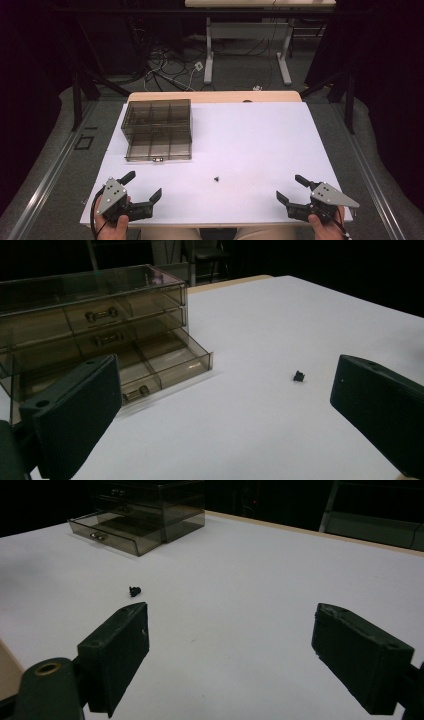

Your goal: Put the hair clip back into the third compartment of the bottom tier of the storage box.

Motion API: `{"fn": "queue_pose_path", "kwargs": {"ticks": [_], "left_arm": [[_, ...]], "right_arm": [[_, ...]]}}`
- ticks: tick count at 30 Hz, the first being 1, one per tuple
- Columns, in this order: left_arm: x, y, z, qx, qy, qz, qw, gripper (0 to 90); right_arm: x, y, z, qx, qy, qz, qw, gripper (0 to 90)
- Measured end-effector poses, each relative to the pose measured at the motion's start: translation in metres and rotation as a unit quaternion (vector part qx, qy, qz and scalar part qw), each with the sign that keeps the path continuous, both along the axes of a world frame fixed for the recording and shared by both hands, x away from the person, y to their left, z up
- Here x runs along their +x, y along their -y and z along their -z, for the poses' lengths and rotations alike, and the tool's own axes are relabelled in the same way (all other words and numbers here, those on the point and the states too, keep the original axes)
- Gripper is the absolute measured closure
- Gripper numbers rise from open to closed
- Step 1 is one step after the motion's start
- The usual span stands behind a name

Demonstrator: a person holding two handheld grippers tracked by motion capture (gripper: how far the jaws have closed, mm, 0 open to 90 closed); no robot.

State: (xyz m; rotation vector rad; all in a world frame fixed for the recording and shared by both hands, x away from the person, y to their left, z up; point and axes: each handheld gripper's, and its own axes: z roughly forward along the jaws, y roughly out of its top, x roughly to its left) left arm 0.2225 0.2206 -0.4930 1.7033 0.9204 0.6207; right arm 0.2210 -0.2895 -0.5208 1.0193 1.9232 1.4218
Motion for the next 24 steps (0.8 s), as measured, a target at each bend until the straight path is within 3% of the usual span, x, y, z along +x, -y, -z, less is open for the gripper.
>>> {"fn": "queue_pose_path", "kwargs": {"ticks": [4, 16, 24], "left_arm": [[0.001, 0.004, 0.001, 0.000, -0.007, 0.006, 1.0000, 0.6], [-0.003, 0.024, 0.002, 0.007, -0.008, 0.010, 0.9999, 0.6], [0.003, 0.042, 0.000, 0.011, -0.019, 0.025, 0.9994, 0.6]], "right_arm": [[-0.002, 0.002, -0.002, 0.007, -0.002, 0.003, 1.0000, 14.7], [-0.007, -0.005, -0.004, -0.007, 0.011, -0.012, 0.9998, 14.7], [-0.006, -0.004, -0.003, -0.014, 0.014, -0.016, 0.9997, 14.7]]}}
